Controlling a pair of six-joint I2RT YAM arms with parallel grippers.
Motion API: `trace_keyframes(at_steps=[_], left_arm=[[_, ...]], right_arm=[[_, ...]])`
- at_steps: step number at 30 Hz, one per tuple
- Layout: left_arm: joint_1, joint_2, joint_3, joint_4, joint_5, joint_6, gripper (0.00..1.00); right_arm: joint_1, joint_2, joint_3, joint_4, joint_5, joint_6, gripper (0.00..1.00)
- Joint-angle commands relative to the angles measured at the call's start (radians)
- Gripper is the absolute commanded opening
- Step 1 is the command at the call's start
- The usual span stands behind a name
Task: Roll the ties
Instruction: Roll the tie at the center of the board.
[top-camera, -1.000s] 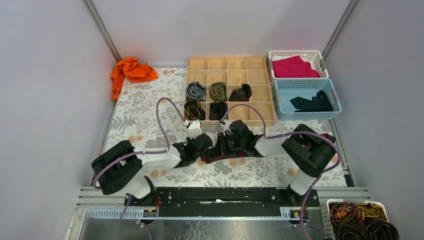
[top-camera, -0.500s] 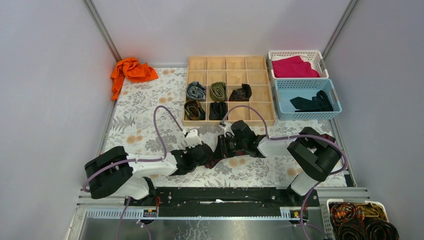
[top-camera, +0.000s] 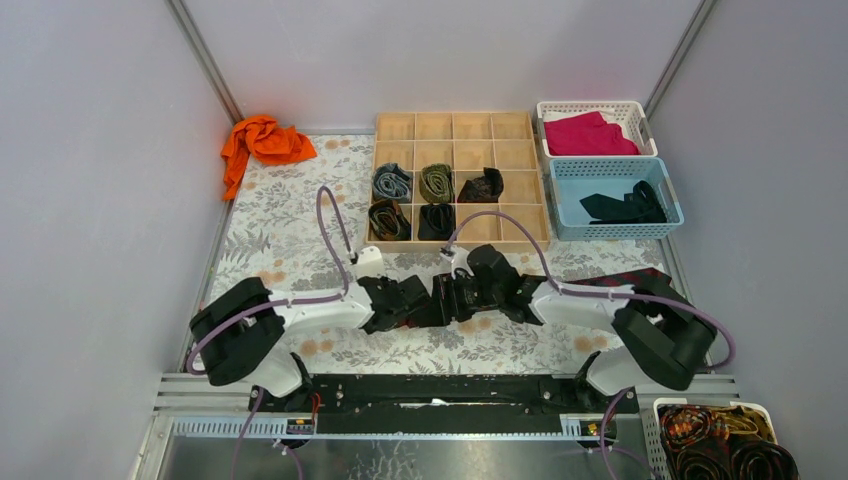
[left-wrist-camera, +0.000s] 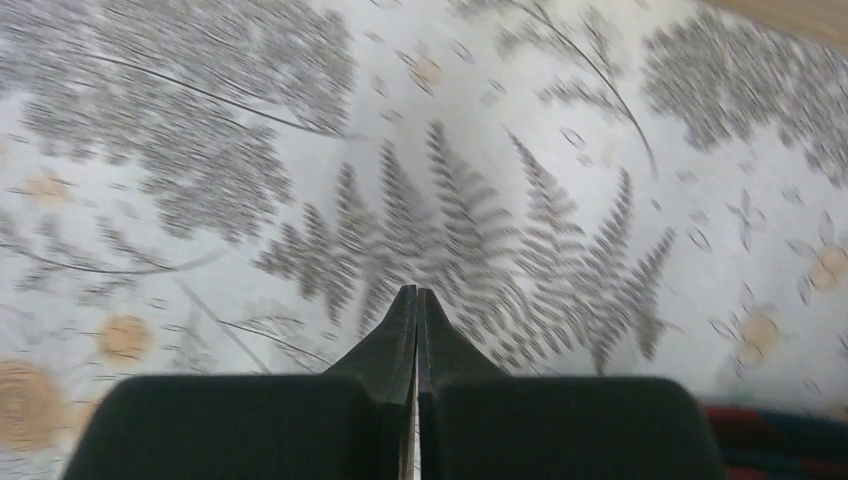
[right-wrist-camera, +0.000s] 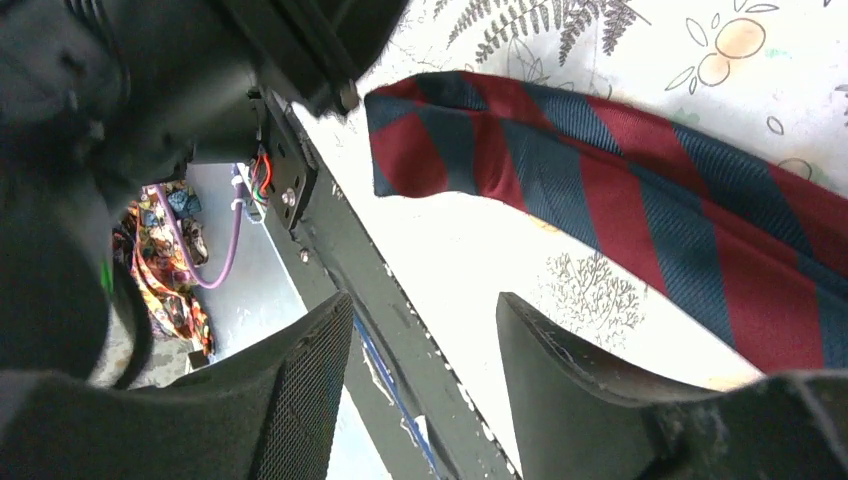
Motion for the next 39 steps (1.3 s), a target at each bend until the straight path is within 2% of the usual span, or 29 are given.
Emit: trace_keyframes(at_steps=[1,4,8,11,23,29,39], left_arm=[[0.064,-0.074,0.041,-0.174,-0.133,-0.003,0.00],[0.079,-0.158,0.045,-0.174,-0.133,0.034,0.00],[0.086,-0.257,0.036,-0.134,-0.109,0.109,0.01],[0.107,-0.274,0.019,-0.085,-0.076,0.158,0.01],[0.164,-0.314,-0.021,-0.002,-0.024,0.239,0.00],[0.176,-0.340,-0.032,-0.002,-0.009,0.262,0.00],[0.188,-0.394,-0.061,0.001,-0.004,0.277,0.00]], right_arm=[[0.017,-0.097,-0.036,-0.086,0.074,-0.034,0.62],[0.019,-0.106,-0.043,-0.144,0.137,-0.048,0.56],[0.022,-0.070,-0.058,-0.145,0.176,-0.043,0.36],[0.035,-0.017,-0.058,-0.133,0.198,-0.037,0.27],[0.081,0.100,-0.022,-0.188,0.411,-0.005,0.21],[0.081,0.169,0.077,-0.225,0.484,-0.030,0.20],[0.081,0.187,0.205,-0.294,0.549,-0.085,0.21]])
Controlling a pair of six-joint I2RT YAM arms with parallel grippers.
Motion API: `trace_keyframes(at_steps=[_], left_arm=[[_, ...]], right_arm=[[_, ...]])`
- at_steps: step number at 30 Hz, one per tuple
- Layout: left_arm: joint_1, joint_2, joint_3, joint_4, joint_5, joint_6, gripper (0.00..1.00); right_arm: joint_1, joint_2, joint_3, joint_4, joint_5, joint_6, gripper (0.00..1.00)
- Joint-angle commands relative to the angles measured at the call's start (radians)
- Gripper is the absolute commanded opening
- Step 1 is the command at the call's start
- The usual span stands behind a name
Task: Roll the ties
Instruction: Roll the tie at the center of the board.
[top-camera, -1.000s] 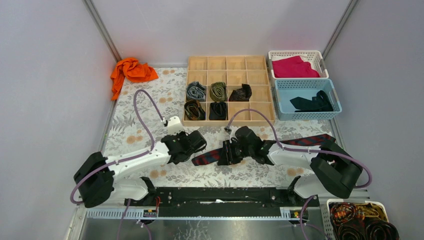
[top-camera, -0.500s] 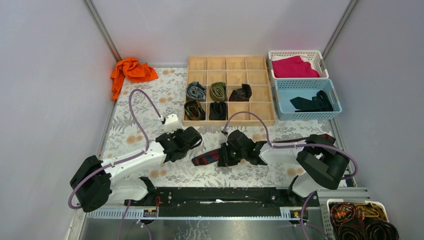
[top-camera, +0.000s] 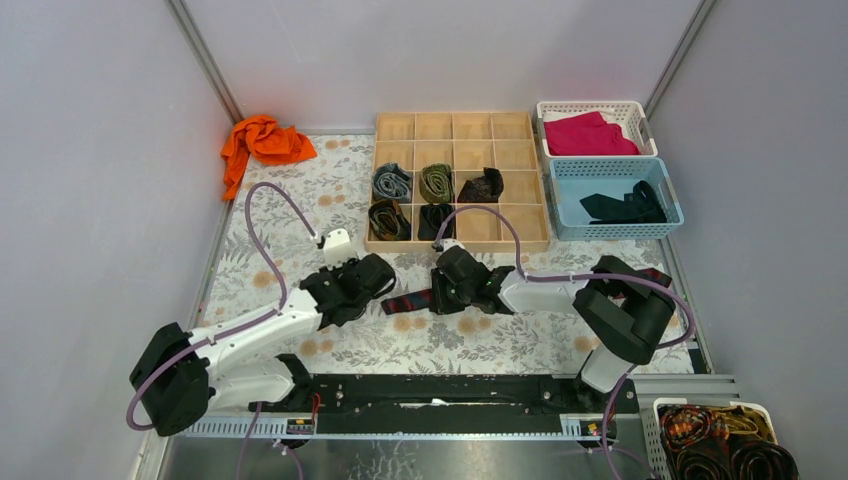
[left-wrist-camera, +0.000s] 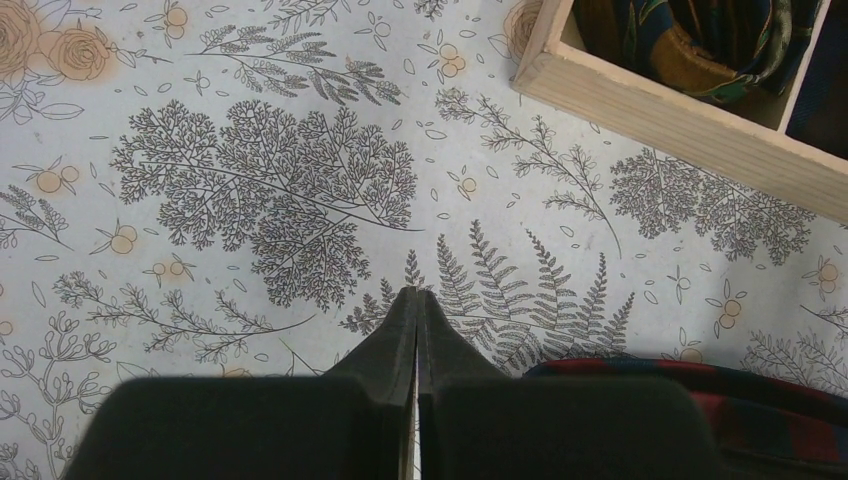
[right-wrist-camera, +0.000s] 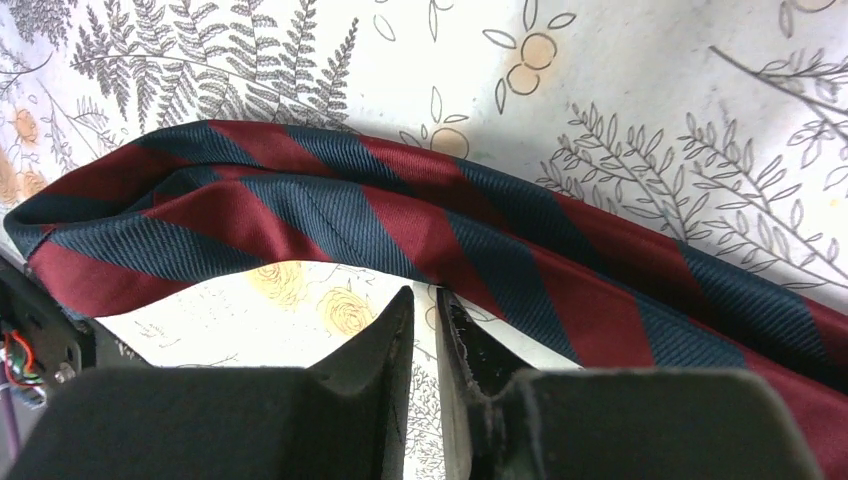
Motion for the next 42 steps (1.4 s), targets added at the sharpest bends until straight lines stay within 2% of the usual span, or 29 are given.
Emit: trace_keyframes(at_steps=[1,6,9,15,21,22,23,31,36,42], left_arm=[[0.012,-0.029,-0.018,0.029,-0.003,0.024,0.00],[0.020,-0.016,-0.015,0.057,0.015,0.047,0.00],[0.023,-0.002,0.005,0.065,0.017,0.066,0.00],[0.033,0.048,0.094,0.203,0.065,0.230,0.00],[0.046,0.166,0.093,0.468,0.256,0.363,0.00],[0.046,0.187,0.087,0.507,0.290,0.385,0.00],[0.046,0.211,0.084,0.544,0.324,0.401,0.00],[0.048,0.418,0.063,0.843,0.563,0.476,0.00],[0.048,0.530,0.061,0.921,0.662,0.483,0.00],[0.048,0.567,0.022,0.948,0.670,0.482,0.00]], right_arm=[[0.006,0.010,0.035,-0.082,0.084,-0.041,0.21],[0.005,0.033,0.078,-0.134,0.124,-0.069,0.22],[0.006,-0.009,0.070,-0.163,0.125,-0.065,0.22],[0.012,-0.189,-0.085,-0.178,0.135,-0.015,0.22],[0.021,-0.318,-0.213,-0.190,0.184,0.034,0.12],[0.022,-0.335,-0.229,-0.193,0.199,0.043,0.04],[0.024,-0.347,-0.244,-0.190,0.208,0.053,0.00],[0.031,-0.344,-0.307,-0.070,0.217,0.093,0.00],[0.032,-0.340,-0.336,0.034,0.234,0.121,0.00],[0.032,-0.302,-0.348,0.131,0.256,0.128,0.00]])
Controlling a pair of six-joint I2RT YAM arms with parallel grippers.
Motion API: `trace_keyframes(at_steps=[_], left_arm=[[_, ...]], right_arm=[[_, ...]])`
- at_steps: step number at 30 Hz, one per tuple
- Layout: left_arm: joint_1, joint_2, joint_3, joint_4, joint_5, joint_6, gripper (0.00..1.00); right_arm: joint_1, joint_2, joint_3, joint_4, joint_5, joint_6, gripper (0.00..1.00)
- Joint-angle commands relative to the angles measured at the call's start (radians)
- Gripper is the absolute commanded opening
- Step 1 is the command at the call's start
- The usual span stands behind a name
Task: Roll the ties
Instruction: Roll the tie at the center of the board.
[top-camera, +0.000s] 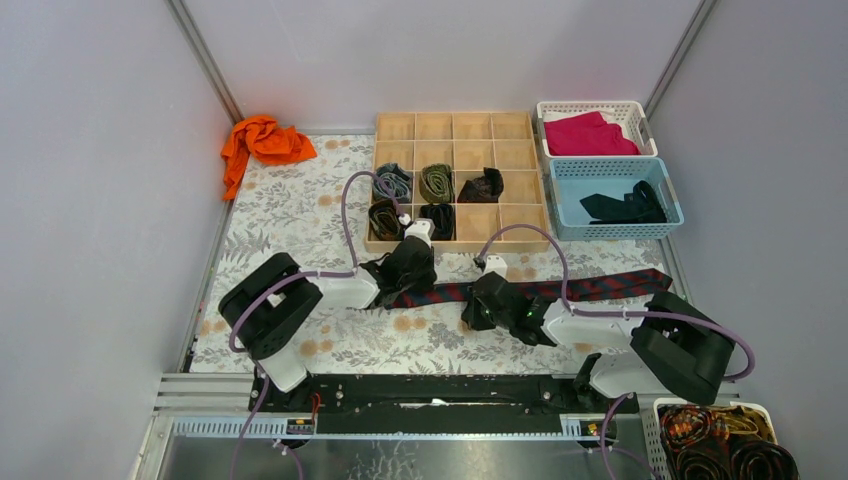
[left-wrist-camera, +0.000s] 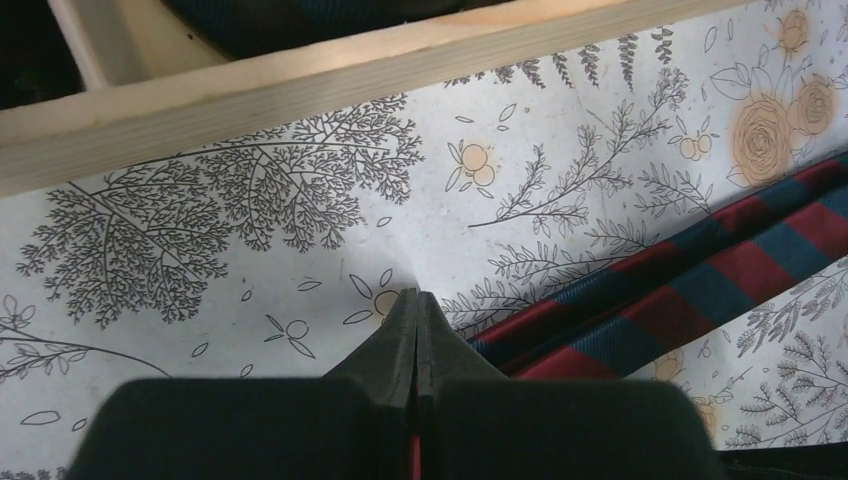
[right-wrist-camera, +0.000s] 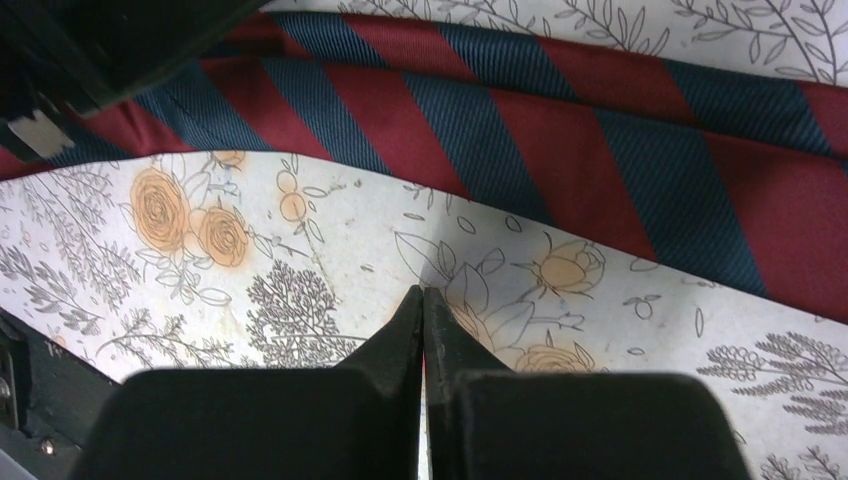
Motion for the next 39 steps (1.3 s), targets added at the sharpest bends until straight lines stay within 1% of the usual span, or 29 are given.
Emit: trace_keyframes(at_steps=[1,7,11,15,22,26,30,39], left_arm=[[0.006,0.032,-0.030,0.069,0.027,0.031,0.00],[0.006,0.102,-0.022,0.004,-0.035,0.044,0.00],[0.004,0.146,-0.038,-0.007,-0.008,0.035,0.00],[-0.005,0.160,-0.056,-0.045,-0.022,0.027,0.00],[-0.010,0.156,-0.083,-0.088,-0.069,0.020,0.00],[-0.010,0.168,-0.064,-0.124,-0.078,0.023,0.00],[-0.009,0.162,-0.064,-0.139,-0.077,0.014,0.00],[0.009,0.179,-0.035,-0.187,-0.098,-0.002,0.00]], right_arm=[[0.009,0.035,-0.016,0.097,0.058,0.019,0.00],[0.010,0.101,-0.006,0.160,0.090,0.014,0.00],[0.010,0.140,0.023,0.176,0.125,-0.001,0.00],[0.010,0.145,0.053,0.167,0.168,-0.016,0.00],[0.009,0.150,0.121,0.147,0.198,-0.053,0.00],[0.010,0.180,0.169,0.124,0.190,-0.070,0.00],[0.009,0.185,0.177,0.119,0.169,-0.074,0.00],[0.036,0.081,0.114,0.092,0.085,-0.060,0.00]])
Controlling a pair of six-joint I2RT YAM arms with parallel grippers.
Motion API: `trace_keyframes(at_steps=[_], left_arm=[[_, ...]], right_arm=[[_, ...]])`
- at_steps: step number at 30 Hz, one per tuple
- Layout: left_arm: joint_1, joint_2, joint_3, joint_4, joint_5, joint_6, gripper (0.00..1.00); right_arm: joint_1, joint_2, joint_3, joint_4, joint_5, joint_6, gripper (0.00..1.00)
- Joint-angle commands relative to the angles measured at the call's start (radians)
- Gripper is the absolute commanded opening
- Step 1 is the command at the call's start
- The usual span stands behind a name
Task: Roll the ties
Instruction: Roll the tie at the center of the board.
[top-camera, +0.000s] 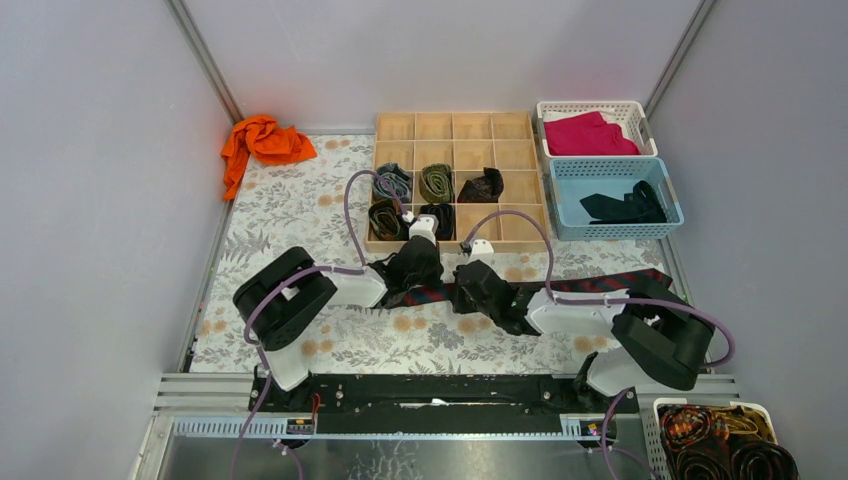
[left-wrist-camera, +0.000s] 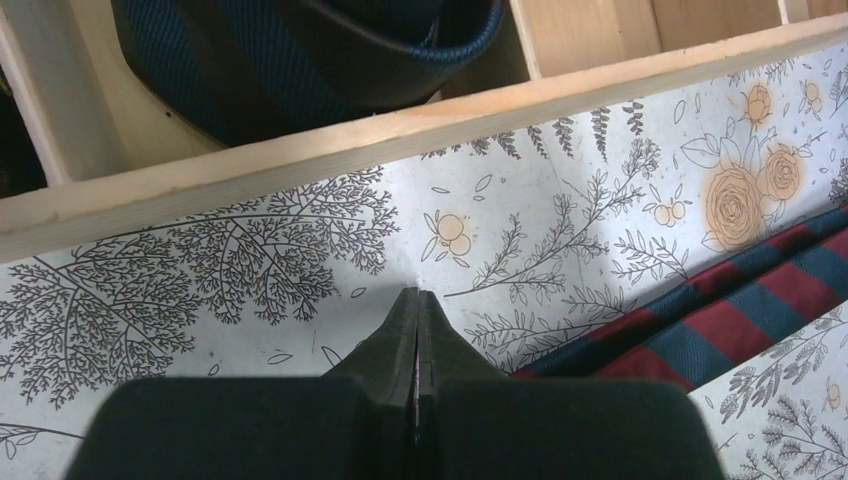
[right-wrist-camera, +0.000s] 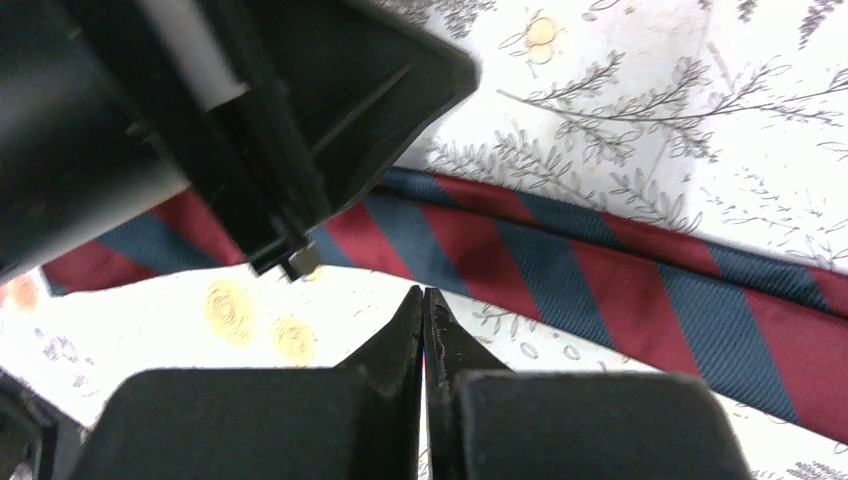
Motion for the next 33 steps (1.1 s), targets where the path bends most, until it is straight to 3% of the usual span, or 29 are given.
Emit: trace_keyframes(at_steps=[1,15,33], left_arm=[[0.020,0.092,-0.049,-0.337,-0.056,0.009,0.00],[0.020,-0.030,-0.202,-0.395,-0.059,-0.153,0.00],[0.017,0.065,-0.216,-0.367,-0.016,-0.157,0.00]], right_arm=[[0.031,-0.055,-0.025,-0.006,-0.051,0.008,0.00],[0.074,0.160,-0.025,0.185,-0.120,0.091,0.00],[0.073,0.254,0.153,0.087,0.031,-0.007,0.00]])
